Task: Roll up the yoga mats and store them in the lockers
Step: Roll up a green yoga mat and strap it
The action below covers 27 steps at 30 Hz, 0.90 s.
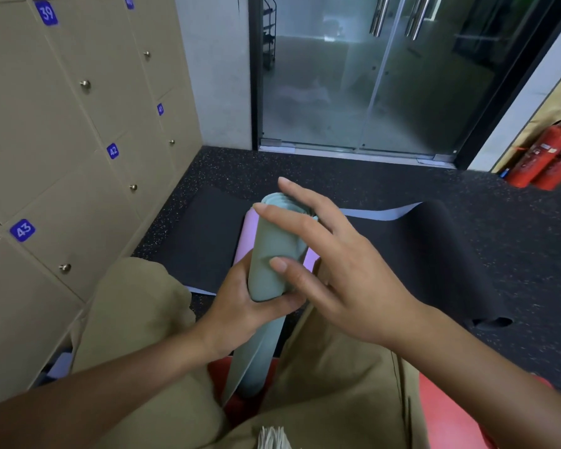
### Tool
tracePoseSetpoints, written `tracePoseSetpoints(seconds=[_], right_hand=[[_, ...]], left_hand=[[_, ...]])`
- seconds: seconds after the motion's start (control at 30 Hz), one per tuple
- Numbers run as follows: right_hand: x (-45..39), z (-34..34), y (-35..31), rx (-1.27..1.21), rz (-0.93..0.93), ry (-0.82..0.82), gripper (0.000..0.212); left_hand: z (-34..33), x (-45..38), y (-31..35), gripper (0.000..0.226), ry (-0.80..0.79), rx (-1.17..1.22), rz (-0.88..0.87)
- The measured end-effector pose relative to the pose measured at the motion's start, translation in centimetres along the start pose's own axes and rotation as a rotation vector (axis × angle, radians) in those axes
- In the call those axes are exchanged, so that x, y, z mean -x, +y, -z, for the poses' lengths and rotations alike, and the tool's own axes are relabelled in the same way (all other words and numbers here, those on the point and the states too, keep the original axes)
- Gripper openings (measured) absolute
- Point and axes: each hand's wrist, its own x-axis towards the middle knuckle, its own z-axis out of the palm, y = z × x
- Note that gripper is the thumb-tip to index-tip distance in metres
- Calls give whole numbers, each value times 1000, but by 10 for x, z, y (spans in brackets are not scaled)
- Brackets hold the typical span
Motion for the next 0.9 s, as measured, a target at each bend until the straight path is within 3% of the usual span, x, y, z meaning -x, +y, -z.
tracePoseSetpoints(seconds=[0.17,0.37,0.63,0.8,0.9], right_hand=[[15,13,11,-128,-123,109,50],[36,36,29,-306,-300,237,46],[83,69,63,-485,-566,434,52],[126,77,74,-479,-733,436,60],[150,85,78,-419,-813,407,61]], left_hand=[[-23,-14,-1,38,-42,-23,-19],[-54,-36,-11,63,-92,-50,2],[-94,-59,-24,70,-187,-454,-58],[-114,-64,-24,79,-294,-755,-40],[-117,-78,-22,92,-363,-915,-136]])
